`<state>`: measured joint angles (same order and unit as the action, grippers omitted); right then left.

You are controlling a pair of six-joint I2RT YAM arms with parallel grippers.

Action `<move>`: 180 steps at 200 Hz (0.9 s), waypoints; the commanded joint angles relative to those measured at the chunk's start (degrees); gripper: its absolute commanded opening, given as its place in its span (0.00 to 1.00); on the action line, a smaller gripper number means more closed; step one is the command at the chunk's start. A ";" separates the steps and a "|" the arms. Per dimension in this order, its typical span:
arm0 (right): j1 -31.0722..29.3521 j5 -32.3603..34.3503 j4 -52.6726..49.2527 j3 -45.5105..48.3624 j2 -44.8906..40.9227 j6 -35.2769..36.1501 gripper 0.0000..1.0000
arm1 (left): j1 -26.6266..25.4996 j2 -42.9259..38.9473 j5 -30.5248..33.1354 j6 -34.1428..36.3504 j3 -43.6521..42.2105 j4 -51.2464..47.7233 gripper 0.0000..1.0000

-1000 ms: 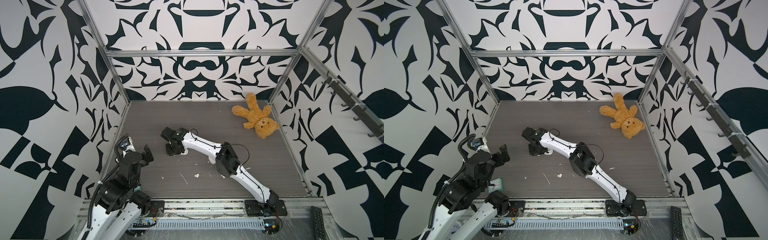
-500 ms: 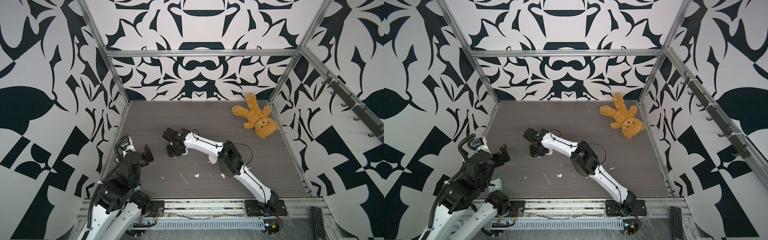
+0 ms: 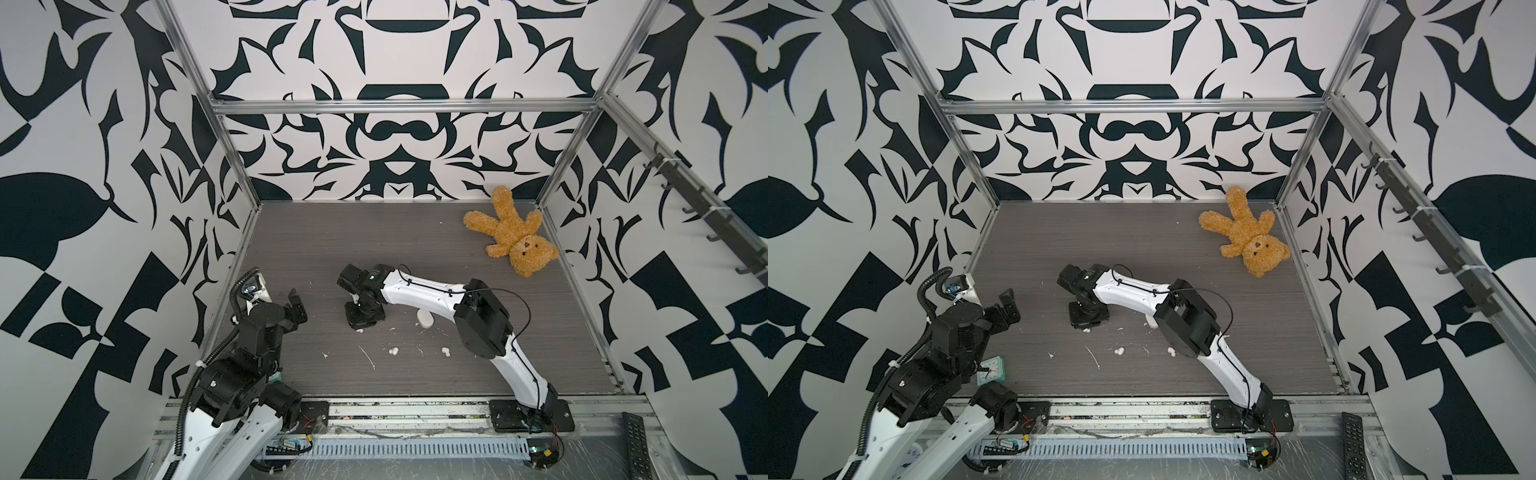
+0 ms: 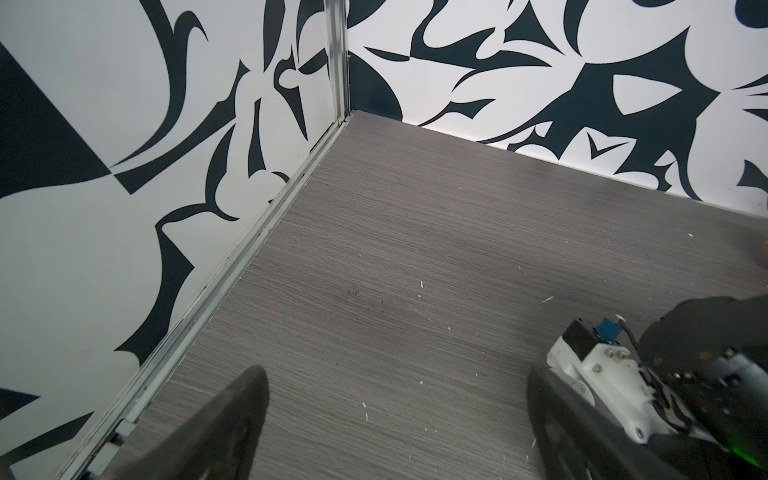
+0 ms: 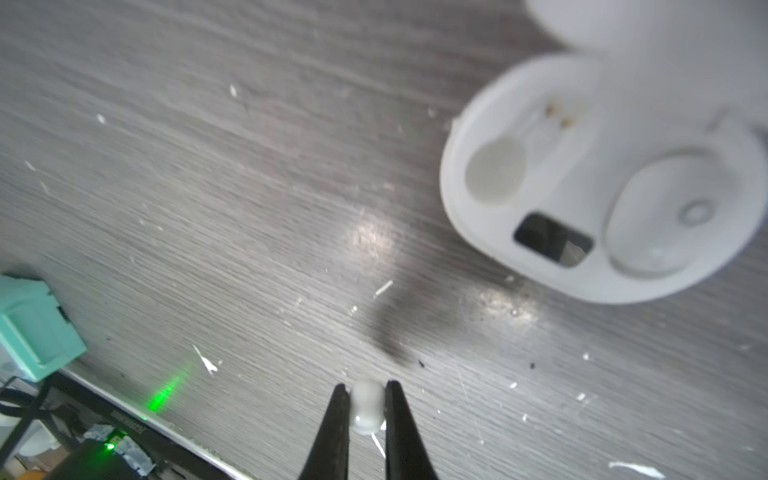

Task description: Insert the wireless bluetooth earbuds into the charging case

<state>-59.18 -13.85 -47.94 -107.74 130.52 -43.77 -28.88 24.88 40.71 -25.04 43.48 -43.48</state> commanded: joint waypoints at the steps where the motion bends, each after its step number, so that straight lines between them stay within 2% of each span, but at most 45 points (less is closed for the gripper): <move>1: -0.59 -0.77 0.81 2.41 -2.81 -0.88 0.04 | 0.19 0.16 -0.05 0.05 -0.48 0.41 0.99; 64: -0.59 1.09 -2.65 1.06 -1.58 0.70 0.11 | 0.20 0.14 -0.24 0.08 -0.46 0.30 0.99; 143: -0.57 2.00 -8.30 -4.44 0.00 4.20 0.41 | 0.15 0.08 -0.47 0.07 -0.49 0.31 0.99; 180: -1.40 6.52 -8.54 -4.46 -3.62 5.12 0.53 | 0.14 -0.10 -0.46 0.06 -0.49 0.30 0.99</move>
<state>-59.61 -11.27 -54.24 -110.78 130.65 -39.77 -28.88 24.91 40.40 -25.02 43.48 -43.48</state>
